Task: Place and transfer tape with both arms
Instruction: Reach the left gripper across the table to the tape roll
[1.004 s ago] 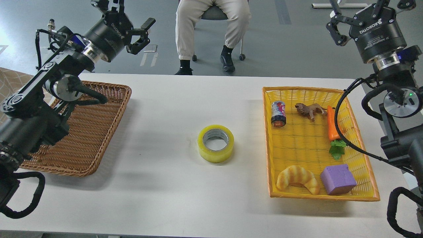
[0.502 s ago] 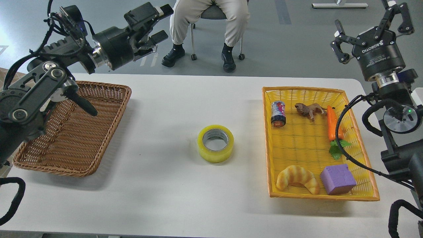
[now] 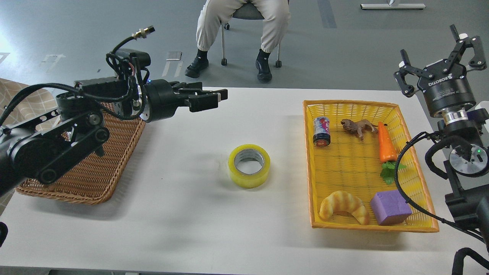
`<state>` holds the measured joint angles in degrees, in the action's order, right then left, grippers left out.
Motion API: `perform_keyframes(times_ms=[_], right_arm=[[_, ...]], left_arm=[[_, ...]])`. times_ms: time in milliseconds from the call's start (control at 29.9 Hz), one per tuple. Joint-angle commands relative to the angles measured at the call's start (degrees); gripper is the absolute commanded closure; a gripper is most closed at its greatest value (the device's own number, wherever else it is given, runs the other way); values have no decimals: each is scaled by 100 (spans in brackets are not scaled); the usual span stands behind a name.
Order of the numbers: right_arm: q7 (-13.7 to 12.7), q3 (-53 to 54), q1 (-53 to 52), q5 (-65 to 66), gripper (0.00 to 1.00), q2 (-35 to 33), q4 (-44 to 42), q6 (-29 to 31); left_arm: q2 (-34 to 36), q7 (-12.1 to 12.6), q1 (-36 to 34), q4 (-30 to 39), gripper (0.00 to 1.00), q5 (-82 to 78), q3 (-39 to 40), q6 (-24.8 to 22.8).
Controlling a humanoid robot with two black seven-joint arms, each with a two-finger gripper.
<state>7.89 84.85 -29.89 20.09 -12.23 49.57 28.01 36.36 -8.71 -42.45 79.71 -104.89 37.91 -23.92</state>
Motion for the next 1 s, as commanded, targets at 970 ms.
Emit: perform_keyframes(times_ms=[970], right_arm=[[2,58,97,-5,0,54,-237,-1]], left_arm=[[-1192,1609,-35,-209,2,-559,-943,-408]])
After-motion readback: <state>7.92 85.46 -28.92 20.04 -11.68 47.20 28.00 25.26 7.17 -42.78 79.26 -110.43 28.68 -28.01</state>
